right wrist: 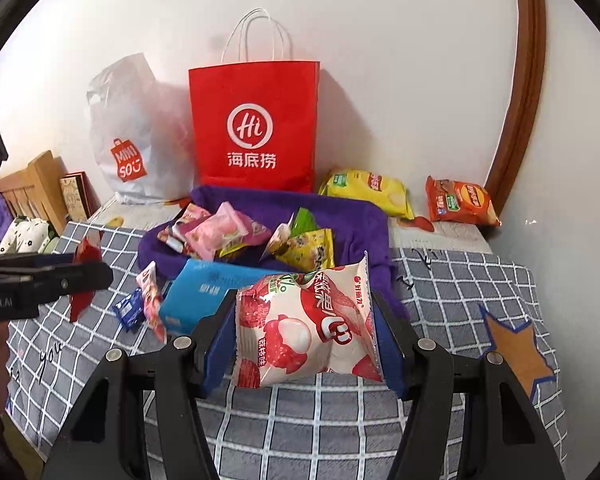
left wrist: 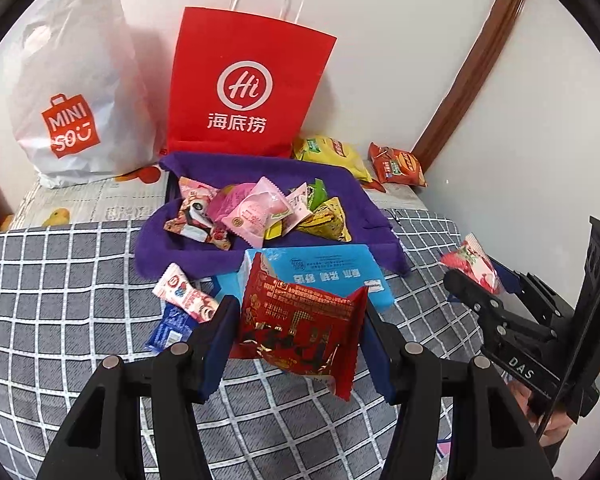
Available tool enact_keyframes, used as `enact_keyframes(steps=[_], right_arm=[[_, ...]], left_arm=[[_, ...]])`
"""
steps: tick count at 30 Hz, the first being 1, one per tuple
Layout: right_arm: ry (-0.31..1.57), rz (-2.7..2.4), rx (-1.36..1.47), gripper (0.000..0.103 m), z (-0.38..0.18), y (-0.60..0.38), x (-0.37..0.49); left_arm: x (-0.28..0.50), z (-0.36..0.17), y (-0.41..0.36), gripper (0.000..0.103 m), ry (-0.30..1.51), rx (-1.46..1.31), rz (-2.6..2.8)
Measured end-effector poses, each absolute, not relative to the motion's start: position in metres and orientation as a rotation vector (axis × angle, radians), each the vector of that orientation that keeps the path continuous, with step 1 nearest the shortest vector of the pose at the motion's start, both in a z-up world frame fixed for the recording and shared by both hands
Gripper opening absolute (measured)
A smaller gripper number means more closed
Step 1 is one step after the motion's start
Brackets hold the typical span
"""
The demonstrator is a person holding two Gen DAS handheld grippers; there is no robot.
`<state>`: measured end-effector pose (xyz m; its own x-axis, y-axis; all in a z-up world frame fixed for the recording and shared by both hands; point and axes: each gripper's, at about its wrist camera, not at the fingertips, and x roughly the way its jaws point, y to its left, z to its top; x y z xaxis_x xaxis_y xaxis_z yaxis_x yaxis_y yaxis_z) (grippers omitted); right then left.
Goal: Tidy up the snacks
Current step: 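Lift both held packs and carry them over the purple towel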
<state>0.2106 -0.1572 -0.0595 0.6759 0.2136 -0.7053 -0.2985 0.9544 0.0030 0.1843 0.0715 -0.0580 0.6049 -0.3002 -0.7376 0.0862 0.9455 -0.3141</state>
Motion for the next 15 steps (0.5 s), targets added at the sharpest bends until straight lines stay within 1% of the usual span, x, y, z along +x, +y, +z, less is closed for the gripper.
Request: enact_keyframes(steps=[15], right_arm=[[0.782,0.273,-0.104,0.062,-0.063,-0.155,0.272]], left_arm=[[0.230,-0.053,0.072,0.056,0.891,-0.221,-0.217]])
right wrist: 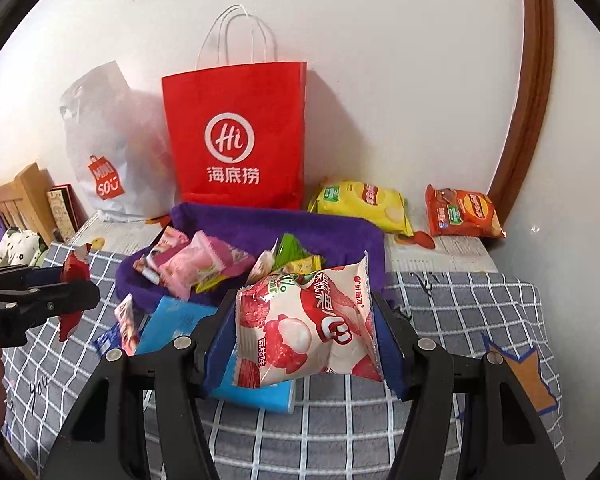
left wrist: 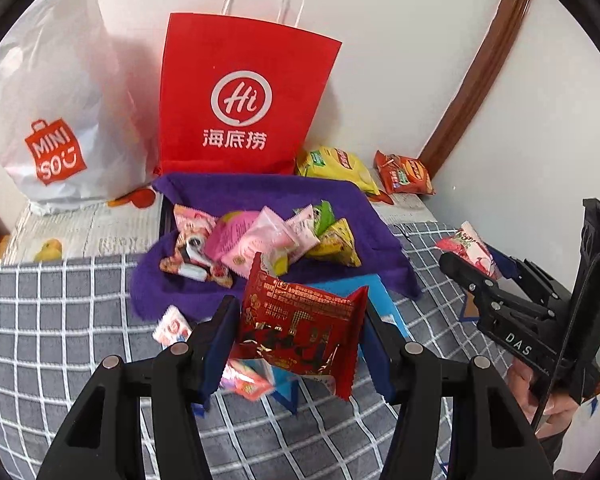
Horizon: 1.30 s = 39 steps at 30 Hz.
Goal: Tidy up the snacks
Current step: 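Lift both held packs and carry them over the purple towel, then release the lychee pack with the right tool while the left drops the red gift pack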
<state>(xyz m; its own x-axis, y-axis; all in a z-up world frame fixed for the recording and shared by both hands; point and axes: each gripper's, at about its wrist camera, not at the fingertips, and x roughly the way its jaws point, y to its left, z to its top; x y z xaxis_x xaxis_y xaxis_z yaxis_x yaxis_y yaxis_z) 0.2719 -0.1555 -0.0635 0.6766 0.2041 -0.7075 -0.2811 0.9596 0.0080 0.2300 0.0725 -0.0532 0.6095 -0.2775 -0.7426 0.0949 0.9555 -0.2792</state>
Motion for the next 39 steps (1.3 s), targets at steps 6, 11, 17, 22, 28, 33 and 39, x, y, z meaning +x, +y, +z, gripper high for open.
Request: enact_keyframes(steps=[6,11,17,22,28,33,39], right_arm=[[0.784,0.264,-0.085,0.062,-0.066,-0.159,0.303],[0.794,0.254,-0.063,0.062,-0.071,-0.160,0.333],[0.806,0.254,-0.065,0.062,-0.082,-0.159,0.363],[0.840,0.264,-0.058,0.062,-0.103,-0.159,0.386],[0.896,0.275,-0.003,0.062,-0.138,-0.164,0.401],[0.921,0.283,-0.025,0.062,-0.157,-0.159,0.401],[0.921,0.297,-0.018,0.062,-0.165,-0.158,0.401]], left_arm=[[0.257,-0.053,0.075,0.056,0.889,-0.206,-0.208],[0.282,-0.057,0.078,0.056,0.894,-0.212,-0.206],[0.313,-0.064,0.086,0.056,0.893,-0.216,-0.182],[0.339,-0.075,0.098,0.056,0.907,-0.252,-0.166],[0.366,-0.092,0.104,0.056,0.938,-0.278,-0.151],[0.378,-0.106,0.103,0.056,0.953,-0.290,-0.157],[0.384,-0.116,0.099,0.056,0.978,-0.280,-0.152]])
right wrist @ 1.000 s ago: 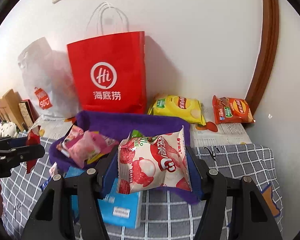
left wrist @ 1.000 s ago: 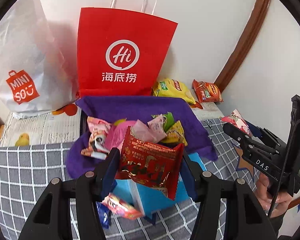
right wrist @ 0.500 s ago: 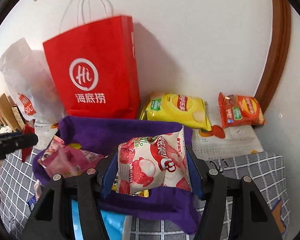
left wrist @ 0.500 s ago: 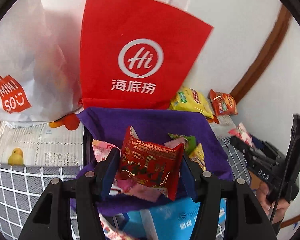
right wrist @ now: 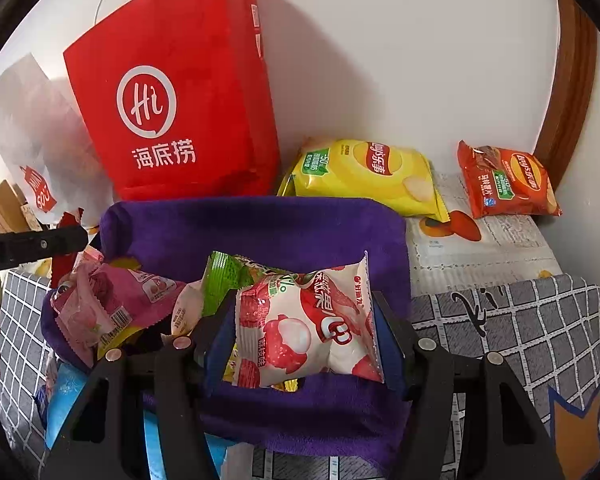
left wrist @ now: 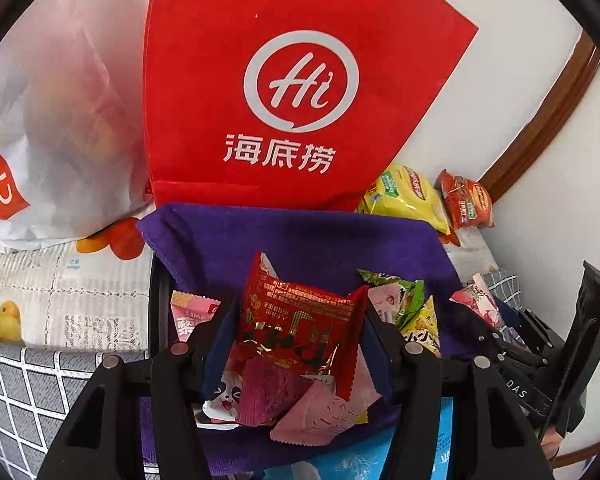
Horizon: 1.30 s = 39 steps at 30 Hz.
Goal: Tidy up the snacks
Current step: 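Release the lychee pack with the right tool while the left drops the red gift pack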
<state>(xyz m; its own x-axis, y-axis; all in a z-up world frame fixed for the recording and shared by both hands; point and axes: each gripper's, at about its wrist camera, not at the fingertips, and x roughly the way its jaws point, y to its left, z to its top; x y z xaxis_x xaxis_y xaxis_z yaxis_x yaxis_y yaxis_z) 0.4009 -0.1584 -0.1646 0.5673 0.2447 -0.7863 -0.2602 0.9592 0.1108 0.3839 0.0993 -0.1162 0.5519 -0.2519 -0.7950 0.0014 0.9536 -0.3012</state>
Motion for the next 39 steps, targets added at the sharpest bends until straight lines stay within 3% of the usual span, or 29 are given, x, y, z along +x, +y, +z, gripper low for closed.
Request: enact_keyframes(steps=[22,29,39], right_arm=[[0.920,0.356,-0.003,0.069,-0.165,-0.151,0.397],[0.897,0.351,-0.022,0.070,-0.157,-0.149,0.392],[0.881,0.309,-0.067,0.070,-0.135,-0.142,0.365]], left_arm=[[0.388,-0.130,0.099,0.058,1.005,-0.335,-0.185],[0.392,-0.131,0.096,0.073,1.034,-0.321,-0.169],[0.376,-0.101,0.105,0.073,1.001,-0.309,-0.159]])
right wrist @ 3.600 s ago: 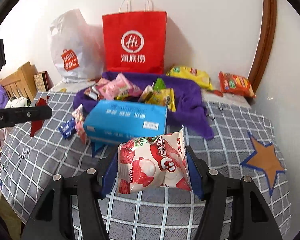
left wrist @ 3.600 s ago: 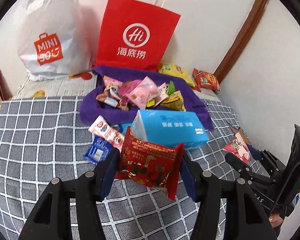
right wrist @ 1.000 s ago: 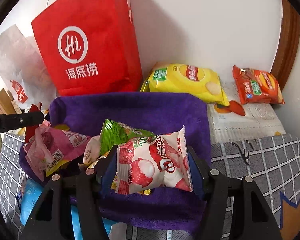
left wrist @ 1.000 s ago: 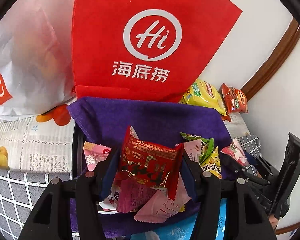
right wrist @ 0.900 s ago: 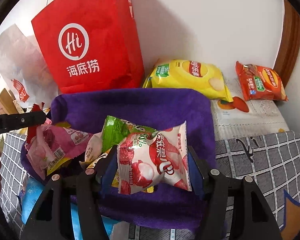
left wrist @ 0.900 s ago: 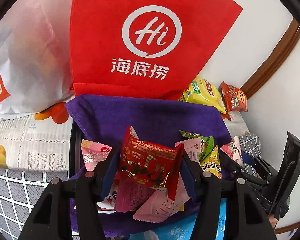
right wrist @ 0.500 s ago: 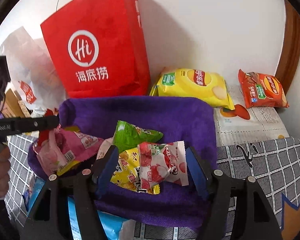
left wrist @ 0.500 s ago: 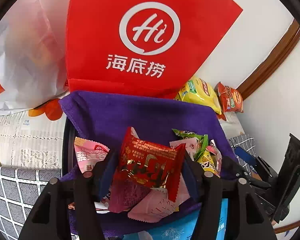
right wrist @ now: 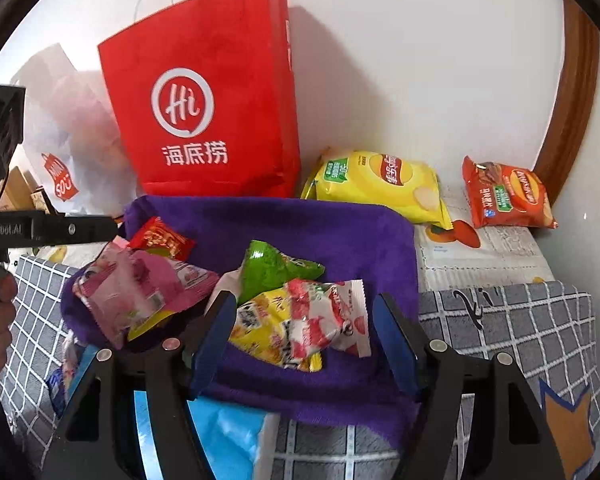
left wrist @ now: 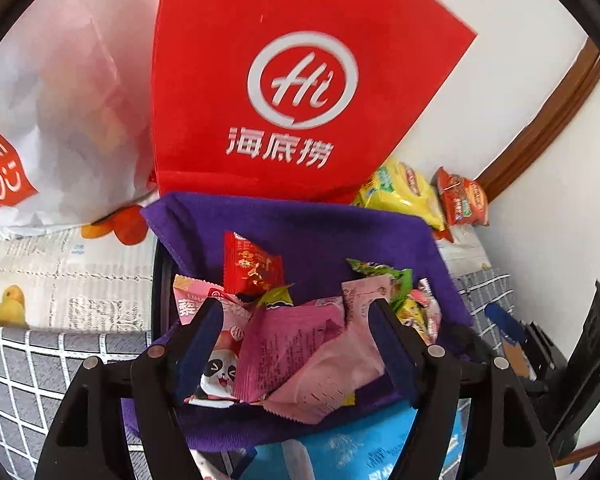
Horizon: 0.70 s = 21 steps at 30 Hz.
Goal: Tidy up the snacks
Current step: 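Move both open tools back toward the remaining packs beside the blue tissue pack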
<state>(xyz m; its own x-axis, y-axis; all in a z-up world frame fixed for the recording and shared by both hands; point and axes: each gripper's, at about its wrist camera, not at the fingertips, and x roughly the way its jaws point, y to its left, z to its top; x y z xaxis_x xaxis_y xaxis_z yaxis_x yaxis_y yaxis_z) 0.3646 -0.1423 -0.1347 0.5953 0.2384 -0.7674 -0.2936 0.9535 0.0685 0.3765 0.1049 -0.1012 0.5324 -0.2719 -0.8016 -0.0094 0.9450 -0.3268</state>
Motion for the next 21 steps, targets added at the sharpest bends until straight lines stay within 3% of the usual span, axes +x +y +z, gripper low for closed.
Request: enact_keyframes(steps=[7,13,15,21], right_arm=[[0.856,0.342,-0.098,0.070,-0.108,-0.122,0.318],[0.863,0.428,-0.123,0.058,-0.104,-0.088,0.275],[0.882,0.453,-0.133,0.048,-0.107,-0.077,0.264],[0.910,0.518,-0.139,0.047,-0.113,-0.048,0.247]], left_arm=[[0.340,-0.072,0.105,0.073,0.951,-0.279,-0.172],[0.300,-0.064,0.125,0.073,0.945,-0.271,-0.124],[0.284,-0.068,0.136,0.073,0.955,-0.263,-0.099],[0.251,-0.084,0.165,0.073,0.975,-0.286,-0.038]])
